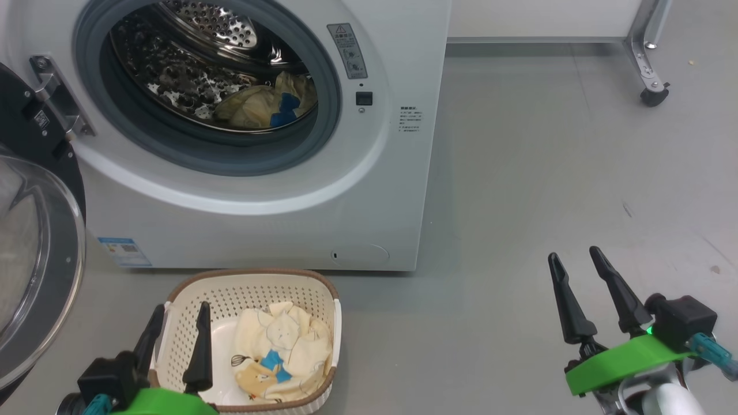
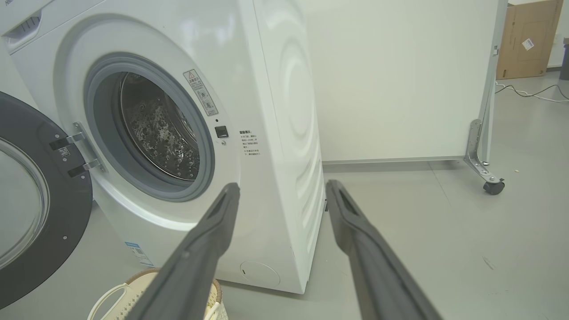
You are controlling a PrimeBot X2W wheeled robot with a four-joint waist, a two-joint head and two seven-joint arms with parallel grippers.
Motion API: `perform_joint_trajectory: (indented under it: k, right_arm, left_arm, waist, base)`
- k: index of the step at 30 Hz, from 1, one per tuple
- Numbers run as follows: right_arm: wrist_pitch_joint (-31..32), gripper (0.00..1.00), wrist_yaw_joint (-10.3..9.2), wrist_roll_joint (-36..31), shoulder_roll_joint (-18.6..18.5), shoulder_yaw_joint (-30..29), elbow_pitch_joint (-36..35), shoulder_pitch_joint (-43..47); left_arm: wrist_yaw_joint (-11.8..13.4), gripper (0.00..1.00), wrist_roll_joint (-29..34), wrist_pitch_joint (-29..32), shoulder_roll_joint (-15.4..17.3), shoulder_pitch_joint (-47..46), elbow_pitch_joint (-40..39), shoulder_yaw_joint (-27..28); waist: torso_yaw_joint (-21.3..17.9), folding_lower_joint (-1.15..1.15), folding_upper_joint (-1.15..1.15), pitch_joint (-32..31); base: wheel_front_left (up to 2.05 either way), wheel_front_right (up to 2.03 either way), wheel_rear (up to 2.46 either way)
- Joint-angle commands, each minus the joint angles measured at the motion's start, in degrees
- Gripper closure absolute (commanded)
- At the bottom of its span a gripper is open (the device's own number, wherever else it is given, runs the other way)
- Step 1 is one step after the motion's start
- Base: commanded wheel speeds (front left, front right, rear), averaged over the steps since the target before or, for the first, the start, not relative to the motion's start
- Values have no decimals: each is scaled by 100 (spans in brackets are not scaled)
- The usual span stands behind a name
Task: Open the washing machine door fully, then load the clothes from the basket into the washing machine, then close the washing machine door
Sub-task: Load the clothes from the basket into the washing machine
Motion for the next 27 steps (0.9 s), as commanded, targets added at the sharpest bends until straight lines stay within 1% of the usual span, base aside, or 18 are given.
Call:
perform_joint_trajectory:
  k: [1,27]
  right_arm:
    - [-38,0,20,-24,-6,100,-173,-199]
    - [-38,0,20,-38,-12,101,-162,-238]
  left_arm:
    - [-15,0,78,-81,43,-264,-131,266]
    - [-257,0,356,-81,-201,-309,34,504]
  waist:
    - [0,0,0,-1]
    - [-48,0,0,46]
  base:
    - [0,0,0]
    - [0,0,0]
